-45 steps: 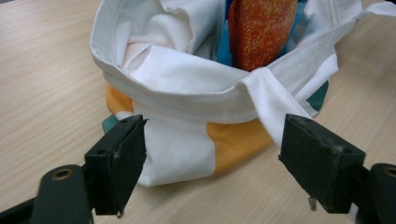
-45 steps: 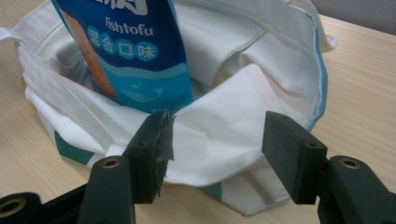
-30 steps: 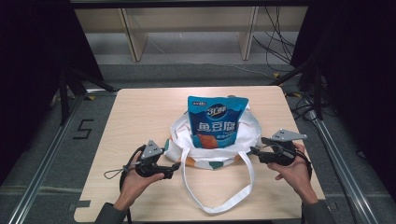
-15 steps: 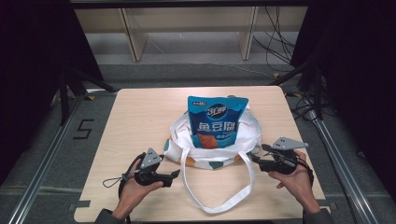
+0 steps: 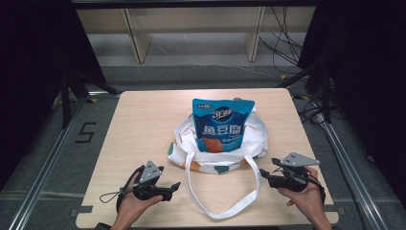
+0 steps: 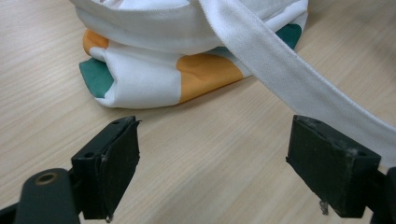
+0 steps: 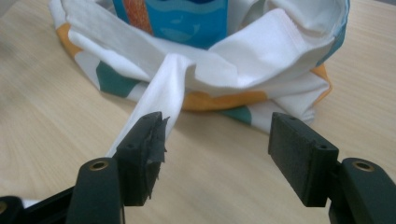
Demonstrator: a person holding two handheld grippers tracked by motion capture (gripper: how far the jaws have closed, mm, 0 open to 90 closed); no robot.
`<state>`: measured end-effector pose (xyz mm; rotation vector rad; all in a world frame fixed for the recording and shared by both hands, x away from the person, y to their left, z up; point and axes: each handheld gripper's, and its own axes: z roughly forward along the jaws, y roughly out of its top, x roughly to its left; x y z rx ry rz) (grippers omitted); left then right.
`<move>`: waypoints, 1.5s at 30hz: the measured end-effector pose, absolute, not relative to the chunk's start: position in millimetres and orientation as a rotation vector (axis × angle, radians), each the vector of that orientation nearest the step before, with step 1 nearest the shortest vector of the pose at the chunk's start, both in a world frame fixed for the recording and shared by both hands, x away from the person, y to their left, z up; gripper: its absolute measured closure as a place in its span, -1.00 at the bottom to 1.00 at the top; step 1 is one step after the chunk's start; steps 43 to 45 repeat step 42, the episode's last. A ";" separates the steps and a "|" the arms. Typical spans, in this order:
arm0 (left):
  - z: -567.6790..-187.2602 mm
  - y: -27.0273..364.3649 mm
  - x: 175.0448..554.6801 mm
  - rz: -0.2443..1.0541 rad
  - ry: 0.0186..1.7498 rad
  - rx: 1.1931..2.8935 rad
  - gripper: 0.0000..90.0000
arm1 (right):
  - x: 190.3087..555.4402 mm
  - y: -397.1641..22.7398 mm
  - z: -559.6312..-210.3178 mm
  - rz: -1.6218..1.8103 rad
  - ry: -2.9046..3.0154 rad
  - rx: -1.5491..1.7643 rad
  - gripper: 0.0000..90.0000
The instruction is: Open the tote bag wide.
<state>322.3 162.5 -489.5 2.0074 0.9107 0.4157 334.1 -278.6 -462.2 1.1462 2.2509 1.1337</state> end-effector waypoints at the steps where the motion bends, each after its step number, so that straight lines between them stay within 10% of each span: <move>1: -490.6 164.7 319.7 0.433 0.904 2.020 -0.64 | 332.6 -280.7 -463.4 1.136 2.239 1.120 -0.19; 45: -504.1 153.9 283.9 0.404 0.871 2.117 -0.66 | 274.5 -289.4 -491.2 1.037 2.339 1.172 -0.36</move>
